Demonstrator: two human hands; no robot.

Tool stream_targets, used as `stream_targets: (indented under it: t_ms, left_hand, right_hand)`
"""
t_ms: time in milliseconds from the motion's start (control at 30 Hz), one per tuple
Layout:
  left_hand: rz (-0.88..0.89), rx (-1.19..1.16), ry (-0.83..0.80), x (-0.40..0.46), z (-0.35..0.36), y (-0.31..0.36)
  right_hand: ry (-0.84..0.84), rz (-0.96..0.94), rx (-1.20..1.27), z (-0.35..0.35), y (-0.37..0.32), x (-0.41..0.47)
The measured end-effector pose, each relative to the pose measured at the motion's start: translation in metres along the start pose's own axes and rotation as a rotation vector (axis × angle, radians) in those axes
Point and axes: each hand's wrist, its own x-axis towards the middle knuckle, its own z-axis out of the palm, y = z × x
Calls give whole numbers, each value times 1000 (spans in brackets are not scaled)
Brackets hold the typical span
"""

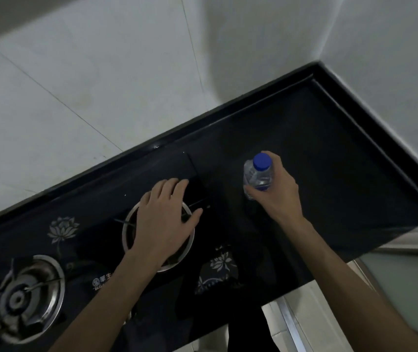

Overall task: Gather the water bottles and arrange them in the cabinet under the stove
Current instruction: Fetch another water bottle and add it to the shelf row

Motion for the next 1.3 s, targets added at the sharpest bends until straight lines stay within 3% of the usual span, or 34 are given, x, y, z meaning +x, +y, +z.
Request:
stream_targets:
  t_ms: [500, 833, 1067, 1300]
  left_hand:
    - [-73, -35, 74, -76, -25, -22]
    - [-151, -39, 200, -242, -52, -89]
    - [-216, -78, 247, -367, -42, -135]
    - [-252, -86, 285, -463, -22, -153]
  right_hand:
    - [15, -159, -1, 2, -38, -69]
    - [-72, -311, -1, 43, -104, -209]
    - [-112, -249, 69, 77, -142, -325]
    - [-104, -269, -19, 92, -153, -412]
